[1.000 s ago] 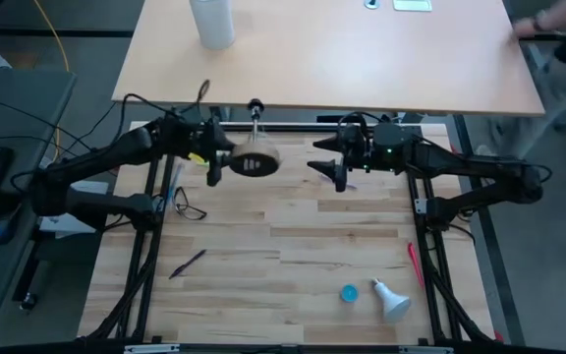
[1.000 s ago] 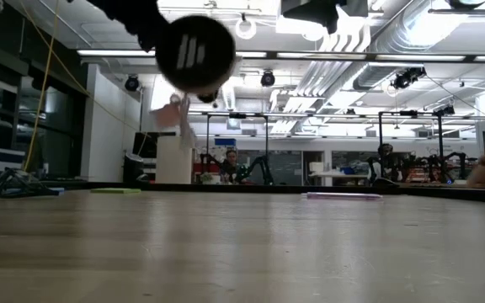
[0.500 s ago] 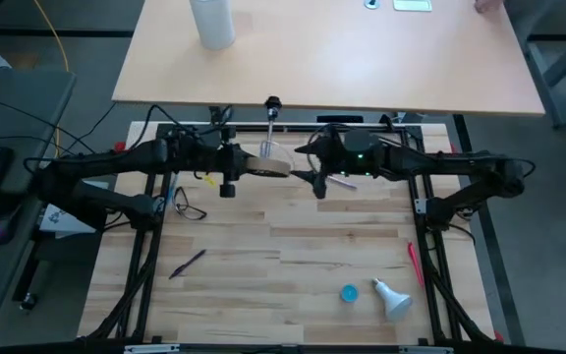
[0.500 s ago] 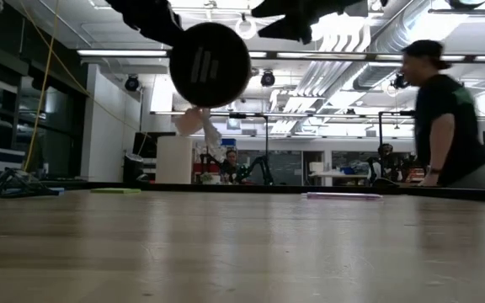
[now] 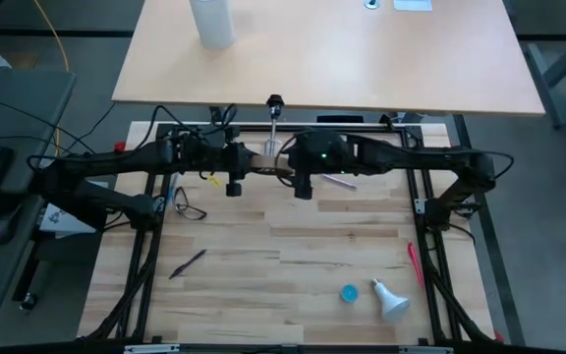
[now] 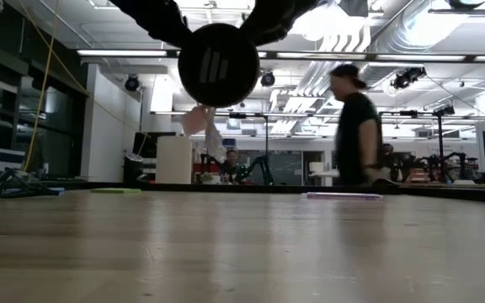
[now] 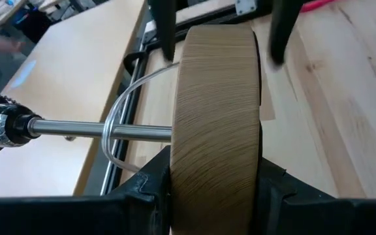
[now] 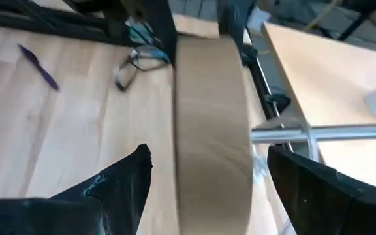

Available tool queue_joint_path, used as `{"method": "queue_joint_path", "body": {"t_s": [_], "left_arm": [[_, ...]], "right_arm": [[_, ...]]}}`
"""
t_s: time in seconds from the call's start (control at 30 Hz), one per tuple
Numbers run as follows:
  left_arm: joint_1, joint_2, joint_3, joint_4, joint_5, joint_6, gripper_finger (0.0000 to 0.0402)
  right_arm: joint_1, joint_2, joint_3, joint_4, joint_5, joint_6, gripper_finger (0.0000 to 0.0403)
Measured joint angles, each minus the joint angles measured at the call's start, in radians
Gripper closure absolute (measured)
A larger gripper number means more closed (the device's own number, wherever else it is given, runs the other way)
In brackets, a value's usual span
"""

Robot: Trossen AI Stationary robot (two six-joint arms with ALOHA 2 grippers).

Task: Screw lightbulb
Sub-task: Insert the lightbulb into the lamp

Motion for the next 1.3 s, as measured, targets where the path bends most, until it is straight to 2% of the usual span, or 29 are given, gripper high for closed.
{"method": "queue_joint_path", "body": {"t_s": [0.17, 0.3, 0.5, 0.67, 0.87, 0.97, 1.1, 1.2, 1.3], "left_arm": [[-0.001, -0.017, 0.0, 0.007, 0.002, -0.009, 0.0284], [-0.001, -0.033, 0.001, 0.0, 0.002, -0.009, 0.0284], [-0.001, -0.037, 0.001, 0.001, 0.002, -0.008, 0.0284], [0.001, -0.037, 0.001, 0.002, 0.009, -0.008, 0.0284], [0.0, -0.037, 0.001, 0.002, 0.011, -0.015, 0.0282], [0.001, -0.037, 0.003, 0.002, 0.001, -0.009, 0.0224], [0.001, -0.051, 0.004, -0.09, -0.074, -0.052, 0.014], [0.001, -0.08, 0.008, -0.199, -0.096, -0.103, 0.0105], [0.012, -0.095, 0.063, -0.271, -0.046, -0.252, 0.0091]], "right_arm": [[-0.004, 0.039, 0.02, -0.023, 0.004, 0.015, 0.0109], [-0.003, 0.038, 0.021, -0.003, 0.011, 0.018, 0.013], [-0.003, 0.038, 0.021, 0.012, 0.028, 0.015, 0.0185], [0.006, 0.038, 0.021, 0.037, 0.085, -0.008, 0.0278], [0.012, 0.038, 0.021, 0.036, 0.091, -0.012, 0.0286], [0.012, 0.038, 0.03, 0.021, 0.087, -0.025, 0.0286], [0.01, 0.04, 0.059, -0.04, 0.136, -0.076, 0.0286], [0.003, 0.04, 0.076, -0.088, 0.16, -0.116, 0.0286], [0.001, 0.04, 0.081, -0.119, 0.163, -0.171, 0.0286]]}}
